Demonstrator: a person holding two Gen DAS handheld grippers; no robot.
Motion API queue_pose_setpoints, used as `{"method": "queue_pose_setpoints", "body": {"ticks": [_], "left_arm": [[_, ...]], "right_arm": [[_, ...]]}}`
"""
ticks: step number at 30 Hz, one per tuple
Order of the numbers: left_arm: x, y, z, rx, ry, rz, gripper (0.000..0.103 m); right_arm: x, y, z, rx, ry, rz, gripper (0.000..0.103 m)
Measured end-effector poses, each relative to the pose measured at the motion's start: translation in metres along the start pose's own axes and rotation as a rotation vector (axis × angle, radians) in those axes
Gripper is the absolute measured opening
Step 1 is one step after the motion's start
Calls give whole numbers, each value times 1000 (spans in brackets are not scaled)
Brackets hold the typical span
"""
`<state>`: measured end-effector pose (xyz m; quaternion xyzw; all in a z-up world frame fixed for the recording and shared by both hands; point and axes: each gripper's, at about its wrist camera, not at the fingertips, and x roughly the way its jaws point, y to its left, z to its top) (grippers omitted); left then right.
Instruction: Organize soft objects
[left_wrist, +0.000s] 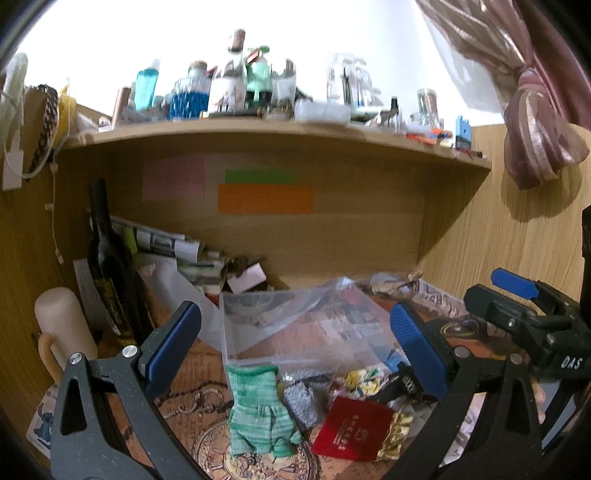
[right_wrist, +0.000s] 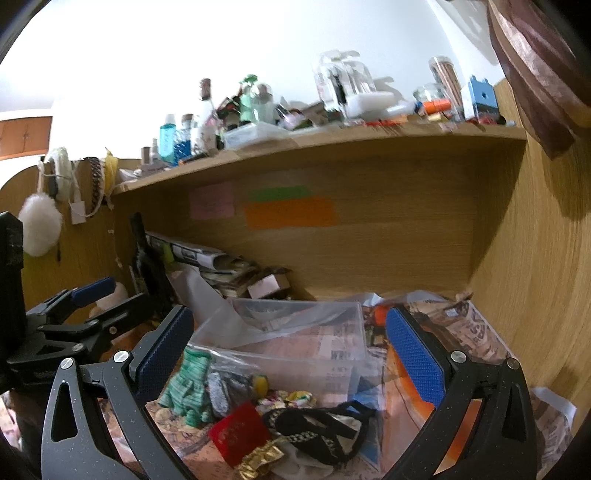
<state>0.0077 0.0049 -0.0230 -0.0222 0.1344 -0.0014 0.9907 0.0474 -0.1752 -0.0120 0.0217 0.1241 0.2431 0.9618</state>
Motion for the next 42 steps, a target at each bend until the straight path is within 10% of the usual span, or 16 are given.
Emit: {"method": "queue_pose_setpoints", "body": {"ticks": [16,29,42], "left_arm": [[65,38,-65,-75,297,34,93],[91,52,-97,-127,437,11,60],[61,48,-89,-110,370,-9,30]], "right_arm": [[36,-46,-57,45,249,-45,103],[59,-38,-79,41,355,75,68],[65,-36,-85,74,394,148,25]]}}
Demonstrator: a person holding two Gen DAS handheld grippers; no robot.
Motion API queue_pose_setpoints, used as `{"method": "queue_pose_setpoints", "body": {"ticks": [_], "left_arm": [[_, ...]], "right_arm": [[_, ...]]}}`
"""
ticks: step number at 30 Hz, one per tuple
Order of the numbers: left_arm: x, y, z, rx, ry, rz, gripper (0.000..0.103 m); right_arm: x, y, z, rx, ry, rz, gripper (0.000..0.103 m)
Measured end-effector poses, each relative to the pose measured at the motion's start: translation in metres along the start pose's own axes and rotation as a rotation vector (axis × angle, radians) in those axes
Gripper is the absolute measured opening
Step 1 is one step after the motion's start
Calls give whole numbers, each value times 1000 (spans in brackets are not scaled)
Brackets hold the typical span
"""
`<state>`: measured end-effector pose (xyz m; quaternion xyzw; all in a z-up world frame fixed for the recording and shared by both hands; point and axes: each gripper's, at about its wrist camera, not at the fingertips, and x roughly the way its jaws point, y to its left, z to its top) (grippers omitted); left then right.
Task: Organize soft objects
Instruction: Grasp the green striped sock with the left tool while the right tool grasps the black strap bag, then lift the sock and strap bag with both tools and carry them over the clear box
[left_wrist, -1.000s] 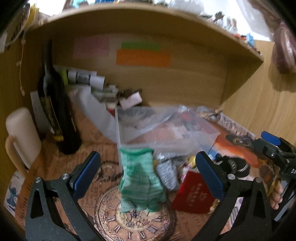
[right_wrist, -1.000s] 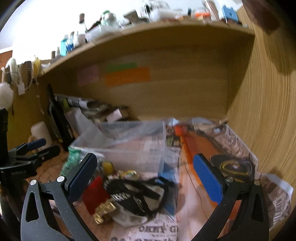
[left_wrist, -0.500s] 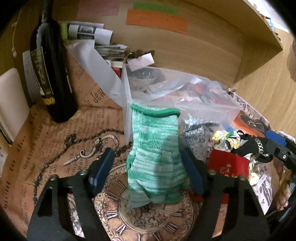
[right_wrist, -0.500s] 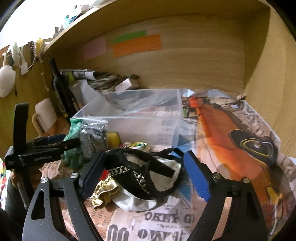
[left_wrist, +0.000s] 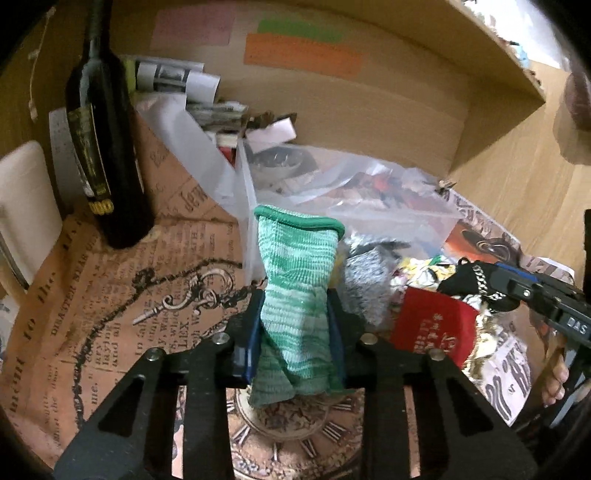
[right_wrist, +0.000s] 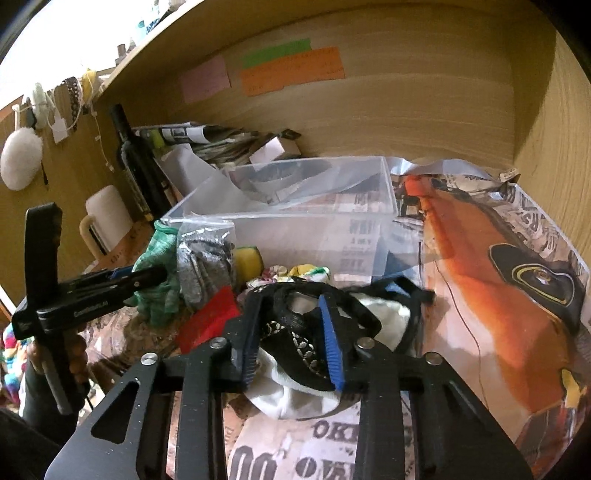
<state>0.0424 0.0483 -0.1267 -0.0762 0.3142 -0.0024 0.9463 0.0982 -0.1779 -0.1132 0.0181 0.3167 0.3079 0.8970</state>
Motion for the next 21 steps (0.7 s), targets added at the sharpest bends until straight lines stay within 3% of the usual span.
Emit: {"method": "queue_pose_setpoints", "body": {"ticks": [8,21], "left_arm": [[-24,-5,17,20,-75,8,27],[-27,-8,71,49,-184,13,27]], "right_arm": [[-11,-2,9,14,-45,0,18],[-43,-7,50,-5,-207,-46,16]]}}
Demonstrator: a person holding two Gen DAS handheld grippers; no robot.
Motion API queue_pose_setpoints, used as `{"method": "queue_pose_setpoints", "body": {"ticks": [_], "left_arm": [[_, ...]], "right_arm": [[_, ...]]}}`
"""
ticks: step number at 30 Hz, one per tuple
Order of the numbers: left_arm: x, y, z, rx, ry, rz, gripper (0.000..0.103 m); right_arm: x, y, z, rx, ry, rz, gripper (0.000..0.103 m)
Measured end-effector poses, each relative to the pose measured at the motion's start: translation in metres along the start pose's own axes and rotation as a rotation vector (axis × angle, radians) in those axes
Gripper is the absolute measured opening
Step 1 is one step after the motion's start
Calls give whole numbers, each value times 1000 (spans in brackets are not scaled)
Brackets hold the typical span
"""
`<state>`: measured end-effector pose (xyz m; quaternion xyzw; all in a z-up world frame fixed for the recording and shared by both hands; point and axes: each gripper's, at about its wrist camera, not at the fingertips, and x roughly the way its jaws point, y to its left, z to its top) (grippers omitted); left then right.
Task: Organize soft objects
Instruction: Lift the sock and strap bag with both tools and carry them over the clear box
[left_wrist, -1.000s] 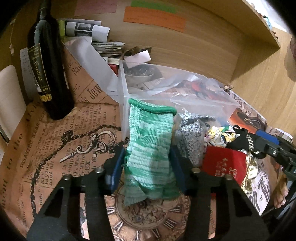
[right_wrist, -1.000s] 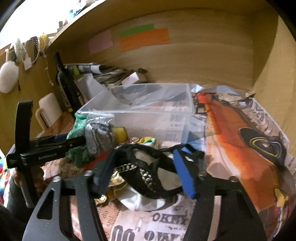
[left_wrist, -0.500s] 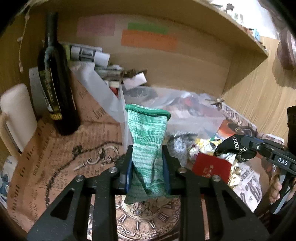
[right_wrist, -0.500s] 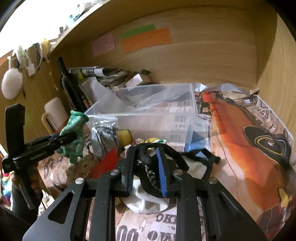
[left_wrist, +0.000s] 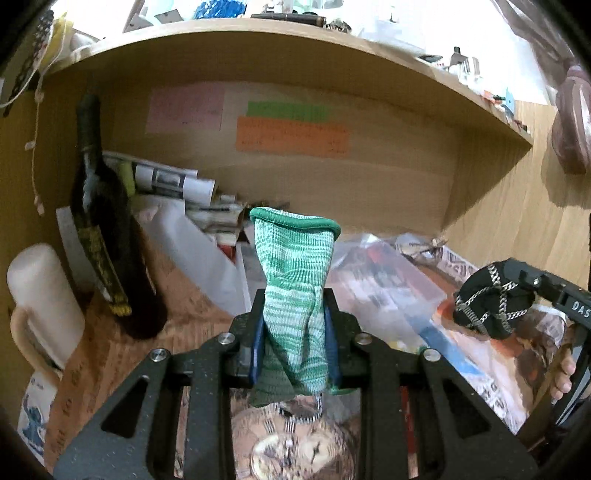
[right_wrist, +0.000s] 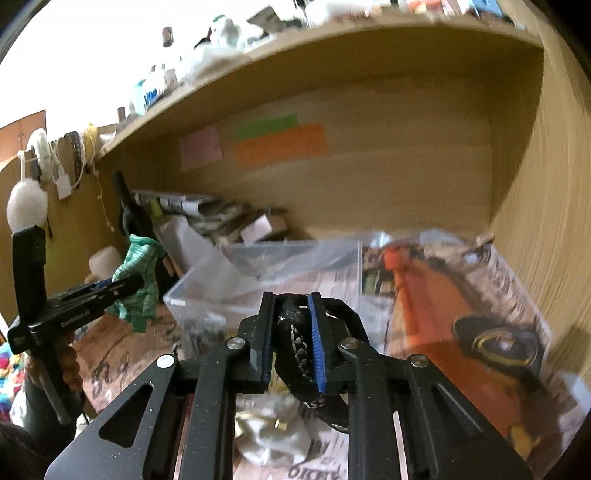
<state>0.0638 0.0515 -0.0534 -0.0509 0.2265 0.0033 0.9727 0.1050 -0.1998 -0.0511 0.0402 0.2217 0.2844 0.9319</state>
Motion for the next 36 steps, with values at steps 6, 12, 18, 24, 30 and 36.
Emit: {"method": "queue_pose_setpoints", "body": {"ticks": [6,12,18,24,30,36], "left_arm": [[22,1,23,11,-4,-3,27],[55,5,38,9,55,-13,27],[100,9,41,23,155,-4,27],[140,8,35,42,259,-3,27],[163,1,30,78,308,-3,27],[171,-2,27,82,332,2,45]], "right_arm": [[0,3,31,-31,-79,-8,16],[21,13,58,-67,-111,-9,16],[61,19,67,-77,-62,12,16],[108,25,61,-112,41,1,16],[150,23,46,-127,175,0,16],[176,21,32,-114,301,33,22]]}}
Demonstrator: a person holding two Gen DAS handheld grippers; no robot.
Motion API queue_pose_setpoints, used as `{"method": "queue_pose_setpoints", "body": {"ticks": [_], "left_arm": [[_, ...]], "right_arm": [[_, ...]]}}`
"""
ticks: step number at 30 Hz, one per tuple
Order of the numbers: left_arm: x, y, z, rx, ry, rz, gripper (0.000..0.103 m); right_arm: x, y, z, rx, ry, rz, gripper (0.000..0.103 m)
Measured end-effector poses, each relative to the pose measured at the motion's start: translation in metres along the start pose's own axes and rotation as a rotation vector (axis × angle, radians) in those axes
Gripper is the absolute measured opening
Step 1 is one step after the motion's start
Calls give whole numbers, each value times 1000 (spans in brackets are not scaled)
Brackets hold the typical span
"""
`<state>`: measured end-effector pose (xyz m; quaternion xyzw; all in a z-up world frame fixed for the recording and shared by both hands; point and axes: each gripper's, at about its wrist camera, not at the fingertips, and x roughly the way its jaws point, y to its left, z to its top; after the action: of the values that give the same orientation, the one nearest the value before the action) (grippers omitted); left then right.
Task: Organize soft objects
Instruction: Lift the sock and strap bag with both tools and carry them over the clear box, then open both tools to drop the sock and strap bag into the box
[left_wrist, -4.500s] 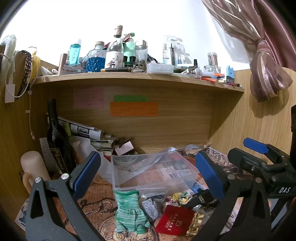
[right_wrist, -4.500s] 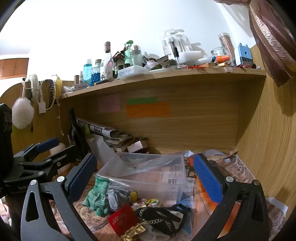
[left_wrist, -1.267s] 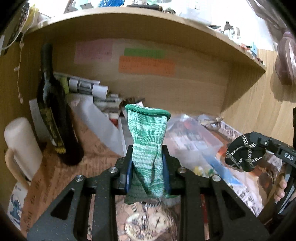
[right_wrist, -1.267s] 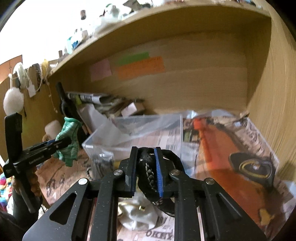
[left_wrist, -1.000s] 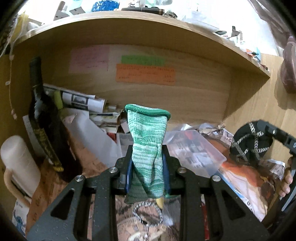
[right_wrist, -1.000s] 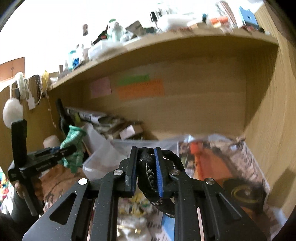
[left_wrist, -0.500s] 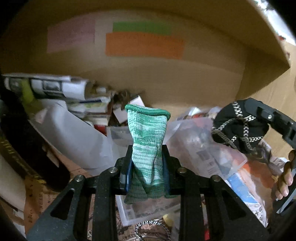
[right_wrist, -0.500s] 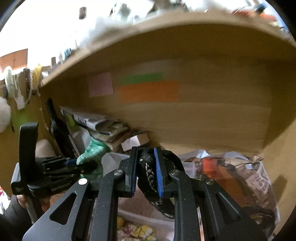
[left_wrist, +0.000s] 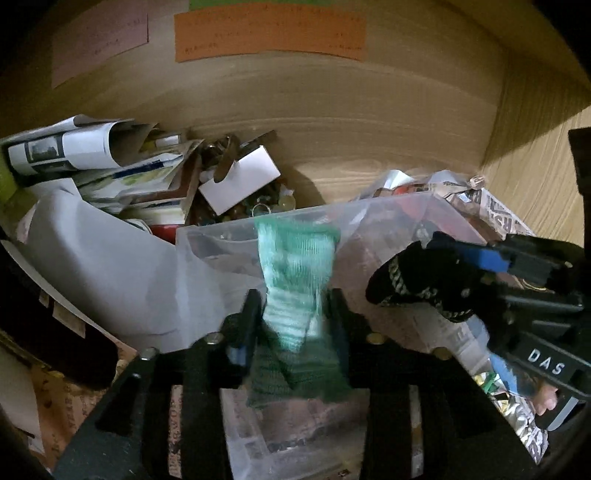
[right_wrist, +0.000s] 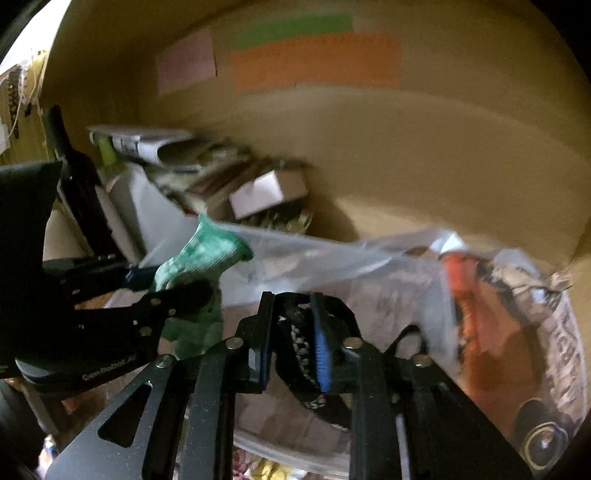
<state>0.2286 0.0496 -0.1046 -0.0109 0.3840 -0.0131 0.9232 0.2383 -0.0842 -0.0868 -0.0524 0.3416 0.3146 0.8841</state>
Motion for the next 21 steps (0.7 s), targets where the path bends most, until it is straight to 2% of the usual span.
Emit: {"method": "queue_pose_setpoints", "body": {"ticks": [3,8,10,14,17,19,21], "left_arm": [[-9,1,-1,-6,-28,2,56],[-38,3,-2,-14,-80,-4,62],[-55,3,-3,-22,-115,-8,69],[-85,1,-7,-19,-177,-3,74],[-104,1,-15,-17,-215,-8,83],[-115,1,-22,-20,-235,-12,92],[-122,2,-30,-21,-242,-19,92]], "right_arm": [[2,0,-1,5,25,15,29],[-9,2,0,5,7,15,55],[-21,5,1,-2,-24,9,60],[-47,13,2,-19,-91,-3,70],[-68,17,-1,-30,-141,-11,78],[-83,20,-7,-41,-170,-17,80],[-91,21,-13,-47,-179,-22,81]]}}
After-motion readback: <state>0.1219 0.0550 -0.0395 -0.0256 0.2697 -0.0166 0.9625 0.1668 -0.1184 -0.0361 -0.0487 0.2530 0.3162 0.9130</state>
